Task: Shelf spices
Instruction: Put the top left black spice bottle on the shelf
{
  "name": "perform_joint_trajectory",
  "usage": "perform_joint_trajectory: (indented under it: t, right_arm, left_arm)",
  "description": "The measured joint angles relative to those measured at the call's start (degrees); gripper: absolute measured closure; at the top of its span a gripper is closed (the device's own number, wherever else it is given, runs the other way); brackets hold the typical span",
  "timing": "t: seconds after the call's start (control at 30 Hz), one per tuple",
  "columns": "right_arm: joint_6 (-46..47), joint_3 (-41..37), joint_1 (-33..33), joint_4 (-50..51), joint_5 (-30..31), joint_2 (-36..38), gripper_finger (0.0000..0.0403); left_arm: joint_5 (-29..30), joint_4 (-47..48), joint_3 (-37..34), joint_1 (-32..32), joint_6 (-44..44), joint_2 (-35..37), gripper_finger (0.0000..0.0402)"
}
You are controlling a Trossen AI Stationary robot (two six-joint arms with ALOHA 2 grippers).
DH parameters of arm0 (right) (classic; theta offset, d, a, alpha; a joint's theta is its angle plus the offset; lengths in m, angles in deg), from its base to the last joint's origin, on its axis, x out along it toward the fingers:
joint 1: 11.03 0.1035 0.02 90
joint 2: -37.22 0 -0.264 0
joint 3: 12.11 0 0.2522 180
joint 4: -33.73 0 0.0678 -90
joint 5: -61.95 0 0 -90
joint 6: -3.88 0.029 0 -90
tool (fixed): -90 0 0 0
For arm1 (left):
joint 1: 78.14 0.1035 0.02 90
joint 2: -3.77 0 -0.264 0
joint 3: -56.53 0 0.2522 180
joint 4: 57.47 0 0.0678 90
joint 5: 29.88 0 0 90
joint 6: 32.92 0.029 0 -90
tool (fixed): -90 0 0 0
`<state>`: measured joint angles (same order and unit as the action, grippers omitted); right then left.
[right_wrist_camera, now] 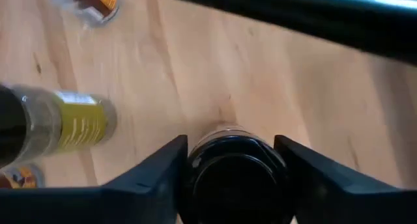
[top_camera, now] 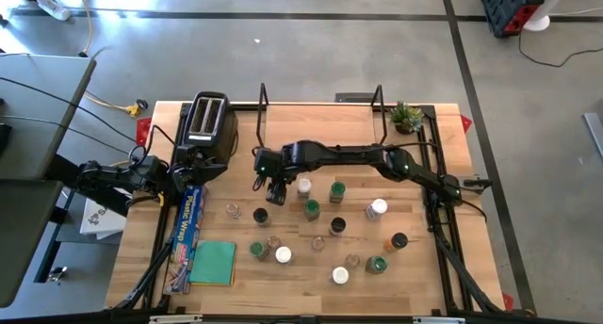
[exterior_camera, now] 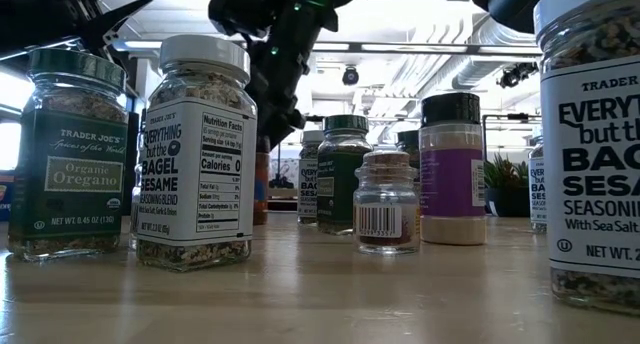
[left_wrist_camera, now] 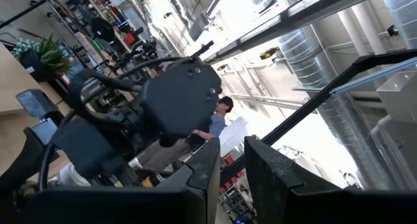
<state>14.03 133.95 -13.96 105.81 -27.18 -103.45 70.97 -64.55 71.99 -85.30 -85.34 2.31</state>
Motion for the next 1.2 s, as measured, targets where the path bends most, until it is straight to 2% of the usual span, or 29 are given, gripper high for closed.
perform_joint_trajectory:
  t: [0.03,0.17,0.4,0.6,0.77,0.83,0.97,1.2]
  right_arm:
    - [0.20,0.01,-0.24,0.30,-0.50,0.20,0.0220]
    - [1.67,-0.07,-1.63,2.93,-2.81,1.85,0.0220]
    - [-1.12,2.16,-6.44,9.57,-2.02,10.99,0.0220]
    - [-7.68,1.92,-15.57,16.63,3.74,20.10,0.0220]
    - [-15.90,1.92,-25.81,22.77,4.23,23.45,0.0220]
    - [-20.59,1.79,-29.69,24.12,2.85,23.90,0.0220]
    - [-26.88,1.79,-36.59,23.31,-5.87,24.13,0.0220]
    - [-34.12,-3.98,-43.44,24.84,-8.82,24.22,0.0220]
  left_arm:
    - [-0.10,0.00,0.00,0.00,0.00,0.00,0.0337]
    - [-0.05,0.02,0.00,0.00,0.00,0.00,0.0337]
    - [1.16,-0.06,0.00,0.00,0.02,0.00,0.0337]
    - [5.47,-0.13,0.00,0.00,0.02,0.00,0.0337]
    - [11.63,-0.17,0.00,0.00,0.04,0.01,0.0337]
    - [13.76,-0.19,0.00,0.00,0.05,0.00,0.0337]
    - [15.79,-0.20,0.00,0.00,0.11,0.02,0.0337]
    - [19.16,-0.24,0.00,0.00,0.11,0.00,0.0337]
